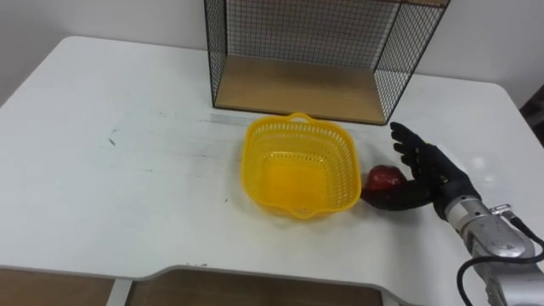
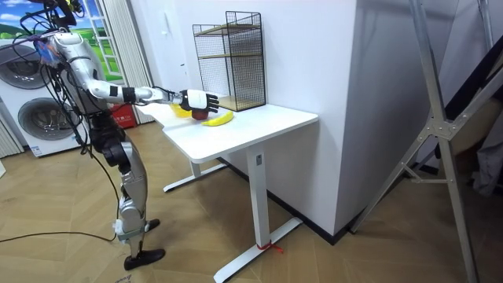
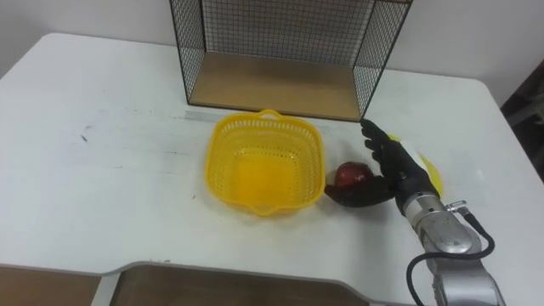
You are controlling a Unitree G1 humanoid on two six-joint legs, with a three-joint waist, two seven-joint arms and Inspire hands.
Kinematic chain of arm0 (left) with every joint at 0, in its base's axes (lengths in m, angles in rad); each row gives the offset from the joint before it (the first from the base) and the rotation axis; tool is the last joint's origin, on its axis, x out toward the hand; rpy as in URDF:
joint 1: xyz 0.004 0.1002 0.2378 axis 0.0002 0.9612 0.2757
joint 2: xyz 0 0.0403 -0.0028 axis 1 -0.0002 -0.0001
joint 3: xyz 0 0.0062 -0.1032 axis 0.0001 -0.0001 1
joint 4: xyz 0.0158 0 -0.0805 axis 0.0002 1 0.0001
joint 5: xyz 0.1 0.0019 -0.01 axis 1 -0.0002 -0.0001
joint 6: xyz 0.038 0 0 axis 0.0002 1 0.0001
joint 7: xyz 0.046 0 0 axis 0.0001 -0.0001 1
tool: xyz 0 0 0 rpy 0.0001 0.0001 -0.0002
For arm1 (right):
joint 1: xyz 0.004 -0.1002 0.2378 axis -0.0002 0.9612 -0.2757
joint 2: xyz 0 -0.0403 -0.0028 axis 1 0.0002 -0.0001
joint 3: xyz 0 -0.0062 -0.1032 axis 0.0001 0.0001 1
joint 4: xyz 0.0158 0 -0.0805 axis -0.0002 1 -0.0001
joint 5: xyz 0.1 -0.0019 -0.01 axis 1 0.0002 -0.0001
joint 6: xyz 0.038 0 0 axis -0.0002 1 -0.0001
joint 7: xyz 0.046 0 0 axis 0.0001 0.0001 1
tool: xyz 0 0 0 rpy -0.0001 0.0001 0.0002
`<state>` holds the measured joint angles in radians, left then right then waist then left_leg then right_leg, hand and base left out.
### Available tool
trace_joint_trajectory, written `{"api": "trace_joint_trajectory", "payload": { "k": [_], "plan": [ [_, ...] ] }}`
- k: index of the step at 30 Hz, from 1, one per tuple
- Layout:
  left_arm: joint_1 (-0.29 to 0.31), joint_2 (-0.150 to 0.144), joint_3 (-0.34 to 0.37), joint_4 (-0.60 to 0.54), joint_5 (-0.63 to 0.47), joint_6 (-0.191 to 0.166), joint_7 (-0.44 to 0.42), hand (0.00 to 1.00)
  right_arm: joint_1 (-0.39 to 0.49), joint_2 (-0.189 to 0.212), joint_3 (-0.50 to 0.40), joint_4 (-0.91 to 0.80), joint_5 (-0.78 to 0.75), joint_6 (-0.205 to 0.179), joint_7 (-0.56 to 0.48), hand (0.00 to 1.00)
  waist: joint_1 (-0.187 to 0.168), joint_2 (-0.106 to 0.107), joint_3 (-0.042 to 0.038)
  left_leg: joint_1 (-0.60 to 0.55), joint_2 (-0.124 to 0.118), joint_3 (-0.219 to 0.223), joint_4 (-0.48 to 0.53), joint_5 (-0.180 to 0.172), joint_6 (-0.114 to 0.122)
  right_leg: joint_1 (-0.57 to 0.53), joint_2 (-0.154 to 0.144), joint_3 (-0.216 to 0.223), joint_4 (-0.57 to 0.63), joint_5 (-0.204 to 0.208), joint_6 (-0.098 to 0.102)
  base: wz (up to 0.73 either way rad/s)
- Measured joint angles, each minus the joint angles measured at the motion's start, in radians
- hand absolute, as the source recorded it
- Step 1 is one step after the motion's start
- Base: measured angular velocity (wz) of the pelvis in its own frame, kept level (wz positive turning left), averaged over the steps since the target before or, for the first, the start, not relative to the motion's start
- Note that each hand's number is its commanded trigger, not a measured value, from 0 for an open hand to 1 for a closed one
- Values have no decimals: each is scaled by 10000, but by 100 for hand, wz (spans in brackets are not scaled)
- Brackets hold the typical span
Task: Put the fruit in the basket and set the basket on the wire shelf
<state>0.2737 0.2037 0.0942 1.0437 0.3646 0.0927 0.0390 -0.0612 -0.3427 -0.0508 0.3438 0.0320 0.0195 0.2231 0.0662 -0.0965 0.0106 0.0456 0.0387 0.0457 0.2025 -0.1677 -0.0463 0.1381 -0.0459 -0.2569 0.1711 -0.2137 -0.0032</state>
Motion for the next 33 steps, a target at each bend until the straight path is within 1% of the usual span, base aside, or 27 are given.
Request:
{"api": "trace_joint_trajectory", "payload": {
  "k": [4, 11, 12, 17, 23, 29, 33],
  "plan": [
    [-11, -1, 0, -12, -2, 94, -94, 0, 0, 0, 0, 115, -34, 37, 3, 0, 23, 21, 9, -9, 0, -4, 19, 0, 0, -8, -1, 3, -1, 0, -1, 0],
    [-113, -1, 0, -12, -3, 101, -94, 0, -3, 0, 4, 437, -90, 39, -9, 0, 96, 19, 1, -14, 0, 4, 22, 0, 0, 2, 2, 16, -2, 0, -1, 0],
    [-112, 0, 19, -16, 5, 101, -94, 0, -9, -4, 0, 437, -127, 36, -12, 0, 105, 23, -11, -10, 0, 5, 22, 0, 0, -2, 1, 18, -1, 0, -1, 0],
    [-113, 1, 37, -23, 5, 110, -131, 0, -9, -7, 2, 438, -823, 25, -13, 0, 145, 34, -32, -13, 0, 5, 22, 0, 0, 1, 5, 4, -13, 0, 0, 0],
    [-75, 2, 24, -22, 6, 117, -229, 0, -6, -7, 31, 498, -1204, 29, -13, 0, 156, 33, -41, -7, 0, -35, 56, 0, 0, 31, 6, -72, -17, 0, -1, 3],
    [-63, 12, 23, -17, 10, 312, -229, 0, 18, -7, 206, 498, -1705, 49, -14, 0, 149, 44, -68, -38, -2, -85, 126, 0, 0, 48, 4, -172, -23, 0, -2, 4],
    [-60, 14, 20, -18, 11, 330, -229, 0, 64, -11, 301, 619, -1842, 45, -32, 0, 151, 61, -79, 44, -28, -142, 184, 0, 0, 191, -8, -214, -37, 1, -3, 4]
  ]
}}
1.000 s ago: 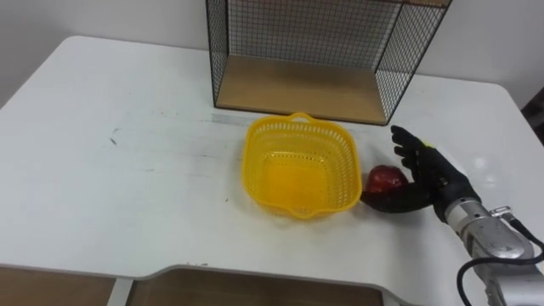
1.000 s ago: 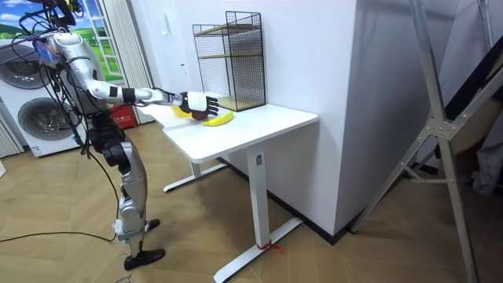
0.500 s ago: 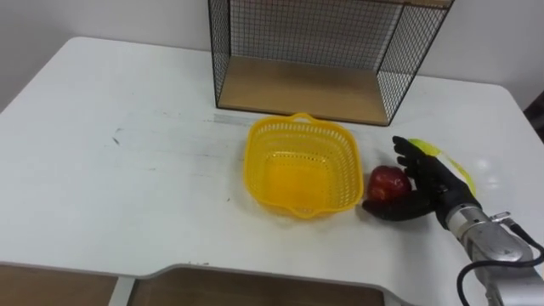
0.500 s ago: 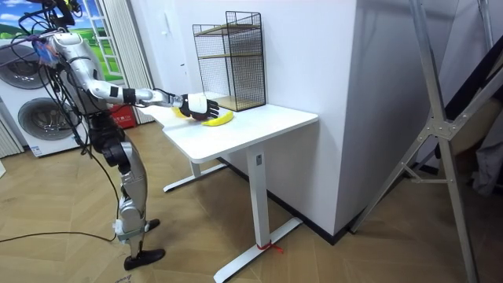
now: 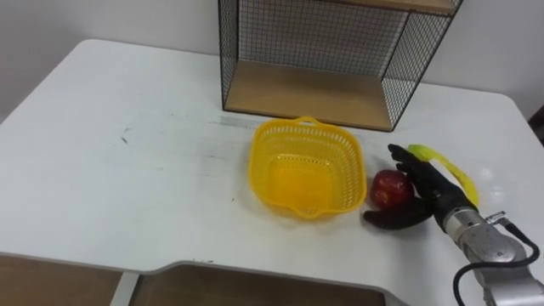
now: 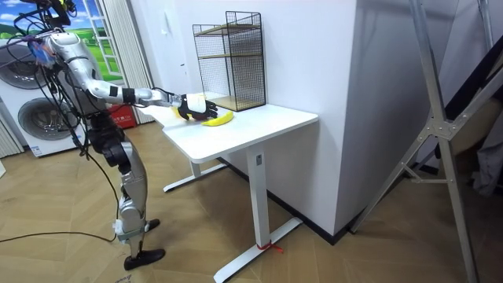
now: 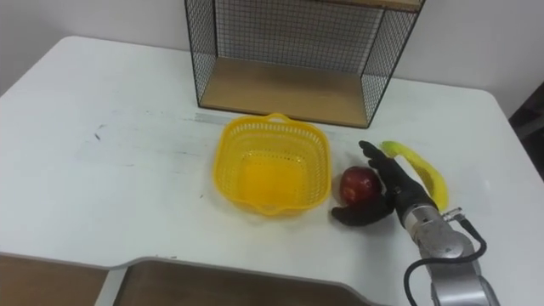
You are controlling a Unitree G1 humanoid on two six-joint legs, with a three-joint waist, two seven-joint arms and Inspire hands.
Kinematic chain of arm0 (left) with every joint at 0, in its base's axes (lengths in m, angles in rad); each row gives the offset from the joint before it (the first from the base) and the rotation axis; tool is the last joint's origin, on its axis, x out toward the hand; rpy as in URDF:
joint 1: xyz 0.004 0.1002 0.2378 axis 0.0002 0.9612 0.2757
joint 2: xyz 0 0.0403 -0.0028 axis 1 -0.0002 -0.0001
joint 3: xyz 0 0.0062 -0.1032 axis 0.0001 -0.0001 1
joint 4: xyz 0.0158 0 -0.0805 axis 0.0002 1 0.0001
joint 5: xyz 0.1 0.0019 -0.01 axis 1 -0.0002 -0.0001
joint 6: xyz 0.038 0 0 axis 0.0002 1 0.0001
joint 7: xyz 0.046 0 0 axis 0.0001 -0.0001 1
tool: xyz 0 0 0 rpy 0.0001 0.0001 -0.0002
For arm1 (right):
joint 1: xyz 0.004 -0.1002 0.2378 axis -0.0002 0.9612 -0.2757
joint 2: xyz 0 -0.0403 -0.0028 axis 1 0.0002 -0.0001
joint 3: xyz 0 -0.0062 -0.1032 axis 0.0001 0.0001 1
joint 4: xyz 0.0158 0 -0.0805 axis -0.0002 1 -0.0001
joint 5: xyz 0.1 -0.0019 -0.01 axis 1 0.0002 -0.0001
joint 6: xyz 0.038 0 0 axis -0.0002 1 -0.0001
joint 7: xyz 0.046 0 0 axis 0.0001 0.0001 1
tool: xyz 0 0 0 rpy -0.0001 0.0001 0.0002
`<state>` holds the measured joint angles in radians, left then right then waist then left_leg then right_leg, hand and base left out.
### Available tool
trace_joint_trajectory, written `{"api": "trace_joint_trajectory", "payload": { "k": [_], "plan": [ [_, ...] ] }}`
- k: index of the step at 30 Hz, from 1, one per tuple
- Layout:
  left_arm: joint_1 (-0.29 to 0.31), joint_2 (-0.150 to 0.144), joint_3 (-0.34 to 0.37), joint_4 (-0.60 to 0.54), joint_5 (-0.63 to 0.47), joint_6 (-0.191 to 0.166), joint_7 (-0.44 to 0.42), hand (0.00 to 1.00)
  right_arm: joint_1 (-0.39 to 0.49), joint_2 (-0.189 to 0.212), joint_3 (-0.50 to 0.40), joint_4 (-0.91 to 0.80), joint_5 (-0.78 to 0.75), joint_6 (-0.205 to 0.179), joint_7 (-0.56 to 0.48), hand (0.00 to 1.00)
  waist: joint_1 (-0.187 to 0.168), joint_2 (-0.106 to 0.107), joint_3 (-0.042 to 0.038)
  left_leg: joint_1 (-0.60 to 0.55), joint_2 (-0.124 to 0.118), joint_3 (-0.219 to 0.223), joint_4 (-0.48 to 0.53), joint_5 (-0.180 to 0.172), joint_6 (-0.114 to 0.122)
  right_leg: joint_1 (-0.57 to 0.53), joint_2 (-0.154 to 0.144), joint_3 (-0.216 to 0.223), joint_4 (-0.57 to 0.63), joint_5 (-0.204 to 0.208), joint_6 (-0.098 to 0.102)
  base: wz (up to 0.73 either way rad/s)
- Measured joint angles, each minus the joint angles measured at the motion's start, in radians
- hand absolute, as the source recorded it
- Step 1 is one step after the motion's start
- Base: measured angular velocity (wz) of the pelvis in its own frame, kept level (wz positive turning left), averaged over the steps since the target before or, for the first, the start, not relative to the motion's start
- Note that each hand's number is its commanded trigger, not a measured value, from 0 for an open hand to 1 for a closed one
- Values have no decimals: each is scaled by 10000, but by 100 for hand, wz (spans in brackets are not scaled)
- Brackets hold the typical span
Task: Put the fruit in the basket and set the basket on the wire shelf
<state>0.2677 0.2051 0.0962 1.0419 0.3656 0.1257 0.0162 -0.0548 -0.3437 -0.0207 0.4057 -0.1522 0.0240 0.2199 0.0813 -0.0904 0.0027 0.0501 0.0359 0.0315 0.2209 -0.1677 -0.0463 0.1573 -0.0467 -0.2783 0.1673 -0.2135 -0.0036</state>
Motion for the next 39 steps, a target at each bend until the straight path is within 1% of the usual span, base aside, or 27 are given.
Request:
{"api": "trace_joint_trajectory", "payload": {
  "k": [1, 2, 3, 5, 6, 7, 8, 9, 12, 16, 21, 22, 25, 27, 29, 34, 37, 39],
  "plan": [
    [-9, 0, -2, 0, 0, 0, 0, 0, -4, 0, 0, 73, -23, -7, 0, 0, -2, 2, -23, 26, -1, 0, -1, 0, 0, 13, -3, 0, 0, 0, 0, 0],
    [0, 3, -5, 0, 0, 0, 1, 0, -1, 0, 6, 187, -52, -26, 2, 0, 3, 6, -76, 47, -1, -10, 0, 0, 0, 37, -5, 0, 5, 0, 0, 0],
    [-8, 5, -12, 9, 0, -2, 1, 0, -5, 0, 10, 267, -130, -45, 6, 0, 11, 26, -99, 72, -5, -34, 0, 0, 0, 67, -6, -4, 10, 0, 0, 0],
    [-37, 12, -17, 10, 0, -6, 2, 0, -26, 1, 14, 500, -209, -151, 8, 0, 28, 37, -99, 134, -11, -61, 0, 0, 0, 129, -8, -5, 14, -1, 0, 0],
    [-41, 20, -20, 9, 0, -7, 2, 0, -29, 1, 16, 626, -234, -223, 10, 30, 36, 37, -98, 174, -14, -67, 5, 0, 0, 173, -8, -1, 9, -8, 6, 0],
    [-42, 20, -20, 9, 0, -8, 2, 0, -33, 1, 16, 680, -263, -246, 10, 71, 43, 36, -99, 191, -14, -68, 6, 0, 0, 182, -8, 2, 9, -10, 7, 0],
    [-43, 21, -25, 13, 0, -9, 2, 0, -73, 1, 18, 840, -282, -345, 8, 91, 53, 35, -93, 211, -14, -69, 6, -1, 1, 181, -13, 5, 0, -13, 8, 0],
    [-41, 21, -25, 17, -1, -11, 2, 0, -104, 1, 18, 962, -286, -418, -6, 100, 59, 34, -90, 218, -14, -70, 5, -2, 3, 181, -16, 7, 9, -14, 9, 0],
    [-35, 37, -35, 23, -2, -11, 4, 0, -128, -4, -12, 1045, -414, -482, -287, 100, 59, 33, -85, 204, -14, -72, 8, -25, 38, 174, -10, 8, 18, -16, 13, 0],
    [-41, 45, -37, 23, -1, -13, 9, 0, -275, -151, -64, 1159, -605, -480, -522, 100, 45, 28, -82, 162, -15, -74, 9, -46, 59, 173, -5, 12, 9, -16, 14, 0],
    [-53, 51, -37, 23, 0, -20, 14, 0, -485, -173, -134, 1307, -914, -453, -694, 100, 38, 21, -75, 166, -19, -74, 4, -47, 57, 174, 5, 18, -7, -12, 12, 0],
    [-53, 50, -38, 23, 0, -20, 13, 0, -492, -172, -131, 1325, -912, -456, -695, 100, 38, 21, -70, 166, -21, -74, 2, -47, 57, 176, 3, 19, -11, -12, 12, 0],
    [-66, 56, -34, 24, 0, -24, 21, 0, -487, -158, -132, 1328, -854, -530, -694, 100, 12, -15, -22, 164, -26, -74, -3, -47, 57, 174, -2, 43, -22, -14, 13, 0],
    [-101, 58, -35, 44, 0, -43, 23, 0, -442, -154, -133, 1326, -632, -548, -706, 100, 10, -62, 14, 142, -31, -66, -3, -48, 57, 166, -10, 35, -54, -19, 16, 0],
    [-142, 58, -41, 43, 0, -63, 22, 0, -380, -153, -136, 1326, -315, -550, -766, 100, 19, -80, 14, 127, -38, -57, -4, -69, 66, 158, -10, 54, -150, -27, 31, 0],
    [-119, 87, -46, 23, -7, -95, 9, 0, -285, -154, -183, 1231, 577, -578, -893, 100, 9, -93, -4, -45, -37, -26, 25, -138, 84, -14, 0, 101, -123, -7, 51, -1],
    [-21, 107, -234, 20, -9, -169, 28, 0, -159, -126, -126, 1186, 1461, -610, -948, 100, -28, -91, -21, -36, -37, 63, 25, -139, 87, 8, 14, 257, -129, 24, 59, -9],
    [43, 94, -234, 16, -2, -238, 56, 0, -23, -113, -134, 1214, 2241, -704, -950, 100, -32, -80, -27, -27, -33, 112, 17, -142, 88, 16, 7, 291, -125, 26, 61, -7]
  ]
}}
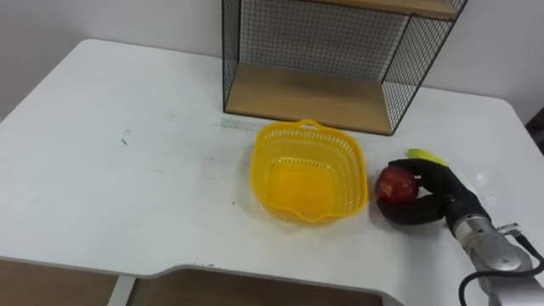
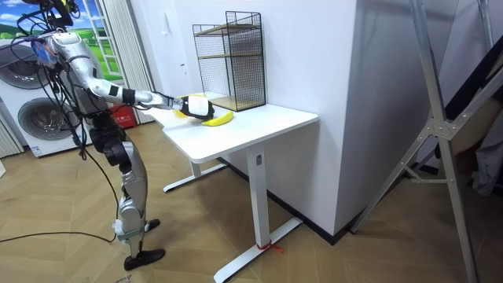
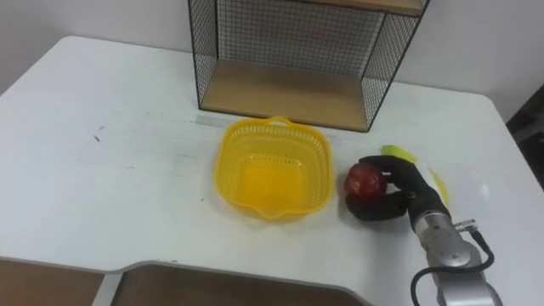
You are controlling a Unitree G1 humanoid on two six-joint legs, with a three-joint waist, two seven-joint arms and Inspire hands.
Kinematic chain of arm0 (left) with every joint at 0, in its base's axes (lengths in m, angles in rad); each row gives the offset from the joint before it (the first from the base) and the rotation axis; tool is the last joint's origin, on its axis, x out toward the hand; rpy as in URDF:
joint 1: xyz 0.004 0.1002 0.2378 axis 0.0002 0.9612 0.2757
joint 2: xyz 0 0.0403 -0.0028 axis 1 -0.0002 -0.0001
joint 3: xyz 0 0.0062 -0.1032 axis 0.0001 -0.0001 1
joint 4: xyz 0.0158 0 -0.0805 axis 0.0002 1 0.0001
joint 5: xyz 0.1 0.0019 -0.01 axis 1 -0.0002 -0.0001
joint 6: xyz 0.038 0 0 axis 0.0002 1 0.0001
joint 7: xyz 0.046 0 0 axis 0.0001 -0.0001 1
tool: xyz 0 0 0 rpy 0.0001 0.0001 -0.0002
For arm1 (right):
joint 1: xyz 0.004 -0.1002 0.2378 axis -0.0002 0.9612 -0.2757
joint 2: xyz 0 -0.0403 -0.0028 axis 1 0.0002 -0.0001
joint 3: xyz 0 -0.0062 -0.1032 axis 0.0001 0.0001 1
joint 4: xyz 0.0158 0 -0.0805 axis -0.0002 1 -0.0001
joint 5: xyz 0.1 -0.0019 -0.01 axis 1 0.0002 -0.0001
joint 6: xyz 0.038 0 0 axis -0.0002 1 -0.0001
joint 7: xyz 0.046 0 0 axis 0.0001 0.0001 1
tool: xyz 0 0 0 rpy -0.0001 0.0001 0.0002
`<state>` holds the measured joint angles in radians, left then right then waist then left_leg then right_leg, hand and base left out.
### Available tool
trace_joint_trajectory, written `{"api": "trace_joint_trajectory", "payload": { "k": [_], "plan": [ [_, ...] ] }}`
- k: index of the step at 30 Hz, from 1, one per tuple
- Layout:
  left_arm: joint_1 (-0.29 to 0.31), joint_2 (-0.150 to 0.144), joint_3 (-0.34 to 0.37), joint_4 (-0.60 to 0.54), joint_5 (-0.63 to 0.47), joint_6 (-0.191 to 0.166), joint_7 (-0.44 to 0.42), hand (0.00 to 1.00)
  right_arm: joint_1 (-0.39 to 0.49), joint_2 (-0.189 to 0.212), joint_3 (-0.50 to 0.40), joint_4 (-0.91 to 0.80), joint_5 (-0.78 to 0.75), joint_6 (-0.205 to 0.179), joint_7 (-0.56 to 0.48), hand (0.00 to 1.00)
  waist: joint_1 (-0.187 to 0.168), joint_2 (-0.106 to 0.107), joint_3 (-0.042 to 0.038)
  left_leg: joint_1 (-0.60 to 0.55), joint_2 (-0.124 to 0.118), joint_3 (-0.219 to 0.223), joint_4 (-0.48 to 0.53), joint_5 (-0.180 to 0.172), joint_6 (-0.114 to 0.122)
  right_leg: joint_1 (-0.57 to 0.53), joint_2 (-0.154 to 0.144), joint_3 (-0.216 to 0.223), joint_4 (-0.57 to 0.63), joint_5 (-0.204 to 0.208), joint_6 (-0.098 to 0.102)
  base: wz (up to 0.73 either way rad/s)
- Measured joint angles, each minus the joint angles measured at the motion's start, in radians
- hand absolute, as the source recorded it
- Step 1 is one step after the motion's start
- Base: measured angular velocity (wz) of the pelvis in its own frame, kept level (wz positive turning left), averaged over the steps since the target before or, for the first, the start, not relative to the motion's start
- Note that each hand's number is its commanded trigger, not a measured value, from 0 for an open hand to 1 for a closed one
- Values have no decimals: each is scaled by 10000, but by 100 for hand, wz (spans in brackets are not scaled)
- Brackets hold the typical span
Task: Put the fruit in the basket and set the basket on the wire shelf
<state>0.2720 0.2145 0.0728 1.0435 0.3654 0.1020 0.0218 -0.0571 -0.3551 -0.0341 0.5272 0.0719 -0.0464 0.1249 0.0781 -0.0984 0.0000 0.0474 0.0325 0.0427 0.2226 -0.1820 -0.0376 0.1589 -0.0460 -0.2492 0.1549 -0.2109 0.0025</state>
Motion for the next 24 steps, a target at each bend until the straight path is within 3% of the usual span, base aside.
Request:
{"api": "trace_joint_trajectory", "payload": {
  "k": [4, 6, 9, 12, 24],
  "plan": [
    [-14, -56, 27, -11, 10, -1, 20, 0, 65, 83, -145, 110, 1281, 49, 24, 100, -53, 71, -8, 10, 2, -2, 10, -6, 6, 10, -13, -27, 34, 1, 1, 0],
    [43, -126, 27, -10, 9, 18, 19, 0, 238, 152, -288, 101, 2167, 57, 22, 100, -78, 204, -41, 18, 1, 2, 3, -27, 17, 8, -16, -17, 43, 5, 8, 0],
    [85, -171, 23, -12, 8, 42, 19, 0, 241, 161, -287, 64, 3077, 158, -27, 100, -132, 411, -20, 18, 1, 5, -22, -48, 24, -20, -17, -5, 75, 1, 14, 0],
    [81, -192, 12, -6, 3, 96, 20, 0, 244, 161, -277, 3, 3840, 208, -38, 100, -168, 467, -39, 12, 1, 15, -32, -48, 26, -24, -9, 48, 7, -9, 25, 0],
    [46, -247, -9, -35, -5, 206, 22, 0, 388, 202, 145, -1354, 4567, 488, -182, 100, -170, 380, -17, 181, -33, 96, -181, -44, 29, -9, -36, 170, -13, -8, 28, -2]
  ]
}}
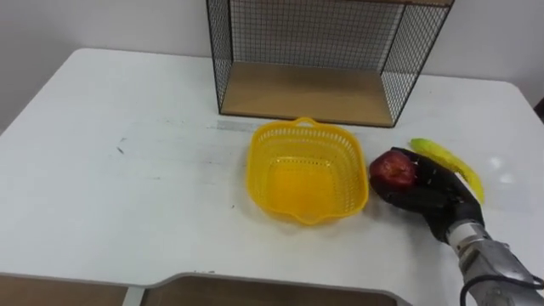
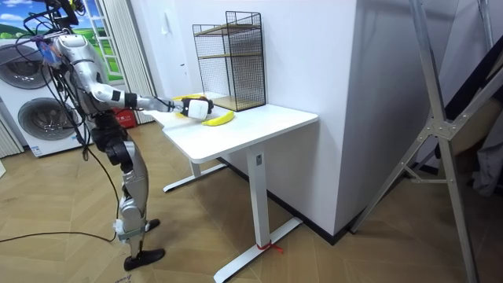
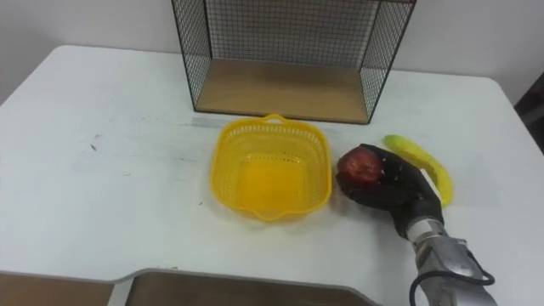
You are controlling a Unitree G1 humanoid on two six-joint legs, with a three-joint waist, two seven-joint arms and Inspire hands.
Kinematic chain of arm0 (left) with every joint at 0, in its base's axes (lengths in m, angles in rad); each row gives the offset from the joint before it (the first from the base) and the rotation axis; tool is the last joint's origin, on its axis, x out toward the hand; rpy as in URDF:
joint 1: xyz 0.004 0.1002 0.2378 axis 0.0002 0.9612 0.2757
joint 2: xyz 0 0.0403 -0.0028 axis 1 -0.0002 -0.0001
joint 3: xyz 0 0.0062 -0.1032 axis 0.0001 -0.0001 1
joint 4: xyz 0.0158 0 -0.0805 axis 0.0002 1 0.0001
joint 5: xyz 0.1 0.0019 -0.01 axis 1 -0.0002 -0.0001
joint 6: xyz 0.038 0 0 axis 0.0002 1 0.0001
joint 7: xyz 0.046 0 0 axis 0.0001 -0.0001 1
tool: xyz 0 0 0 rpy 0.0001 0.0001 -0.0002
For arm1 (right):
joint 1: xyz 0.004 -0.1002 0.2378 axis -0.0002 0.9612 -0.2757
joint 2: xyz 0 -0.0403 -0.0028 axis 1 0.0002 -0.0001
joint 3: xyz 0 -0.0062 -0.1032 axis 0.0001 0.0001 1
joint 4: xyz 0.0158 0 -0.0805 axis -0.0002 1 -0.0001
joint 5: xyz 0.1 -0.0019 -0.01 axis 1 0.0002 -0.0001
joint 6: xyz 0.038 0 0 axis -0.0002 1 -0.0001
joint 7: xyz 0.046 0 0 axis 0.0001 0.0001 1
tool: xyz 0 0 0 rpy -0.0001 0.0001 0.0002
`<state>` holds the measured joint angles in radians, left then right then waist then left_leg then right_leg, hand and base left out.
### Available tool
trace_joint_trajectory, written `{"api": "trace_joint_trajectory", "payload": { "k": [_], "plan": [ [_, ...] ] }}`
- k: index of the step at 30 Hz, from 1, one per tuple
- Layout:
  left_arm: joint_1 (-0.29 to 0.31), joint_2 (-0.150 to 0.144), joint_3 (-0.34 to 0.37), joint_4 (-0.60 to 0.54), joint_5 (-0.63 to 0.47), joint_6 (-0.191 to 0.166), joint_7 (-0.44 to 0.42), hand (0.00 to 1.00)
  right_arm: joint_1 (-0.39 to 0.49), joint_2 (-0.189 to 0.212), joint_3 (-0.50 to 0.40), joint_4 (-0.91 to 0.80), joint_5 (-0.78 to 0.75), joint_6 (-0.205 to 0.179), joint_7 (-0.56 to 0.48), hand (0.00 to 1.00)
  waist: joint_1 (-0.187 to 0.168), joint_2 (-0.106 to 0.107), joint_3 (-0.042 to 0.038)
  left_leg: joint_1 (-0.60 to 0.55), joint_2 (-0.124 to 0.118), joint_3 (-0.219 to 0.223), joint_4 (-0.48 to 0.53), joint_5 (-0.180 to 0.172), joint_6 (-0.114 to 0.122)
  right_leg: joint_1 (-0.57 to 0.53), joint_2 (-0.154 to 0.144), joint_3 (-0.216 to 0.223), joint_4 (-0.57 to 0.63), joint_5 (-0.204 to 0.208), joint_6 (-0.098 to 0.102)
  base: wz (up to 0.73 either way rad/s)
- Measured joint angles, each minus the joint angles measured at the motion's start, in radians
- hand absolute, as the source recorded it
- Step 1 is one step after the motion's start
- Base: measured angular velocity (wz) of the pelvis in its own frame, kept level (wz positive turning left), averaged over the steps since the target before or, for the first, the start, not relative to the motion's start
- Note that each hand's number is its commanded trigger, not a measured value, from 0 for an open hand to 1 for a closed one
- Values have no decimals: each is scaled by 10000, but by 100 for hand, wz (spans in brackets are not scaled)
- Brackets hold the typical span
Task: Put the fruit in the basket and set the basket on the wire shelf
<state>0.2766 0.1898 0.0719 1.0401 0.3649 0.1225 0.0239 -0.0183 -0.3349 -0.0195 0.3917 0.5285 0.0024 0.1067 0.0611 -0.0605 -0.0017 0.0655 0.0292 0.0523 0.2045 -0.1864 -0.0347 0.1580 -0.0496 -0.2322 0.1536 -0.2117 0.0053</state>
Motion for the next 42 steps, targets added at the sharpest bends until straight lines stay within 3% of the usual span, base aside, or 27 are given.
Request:
{"api": "trace_joint_trajectory", "payload": {
  "k": [9, 13, 23, 33, 42],
  "plan": [
    [90, -134, 40, 52, 30, -21, 0, 0, 24, 0, -149, -2315, -188, 27, -96, 100, -107, -36, 51, -21, 0, 14, 19, 0, 2, -9, -4, 85, 103, 0, 5, -1],
    [76, -142, 37, 64, 30, -206, 0, 0, 8, 1, -295, -3380, 73, 8, -27, 100, -41, -34, 50, -6, 5, 10, 104, 0, 4, 1, -7, 87, 168, 0, 5, 0],
    [-70, -136, 32, 15, 18, -206, -1, 0, -8, 56, -412, -4597, 50, 4, -199, 100, -13, -77, 11, -254, 4, 13, 206, -1, 18, -300, -11, 115, 264, 9, 13, 0],
    [-352, -108, 10, 44, 211, -470, -1, 0, -41, 82, 96, -5311, -2689, -2, 282, 100, 21, -127, 49, -363, 26, 36, 263, 0, 19, -362, -4, 119, 326, 19, 5, 0],
    [-491, -101, 26, 424, 228, -421, -73, 0, -42, 38, 364, -5325, -5442, 6, 784, 100, 232, -277, 37, -445, 35, 83, 239, -5, 24, -522, 2, 200, 318, 28, 1, -1]
  ]
}}
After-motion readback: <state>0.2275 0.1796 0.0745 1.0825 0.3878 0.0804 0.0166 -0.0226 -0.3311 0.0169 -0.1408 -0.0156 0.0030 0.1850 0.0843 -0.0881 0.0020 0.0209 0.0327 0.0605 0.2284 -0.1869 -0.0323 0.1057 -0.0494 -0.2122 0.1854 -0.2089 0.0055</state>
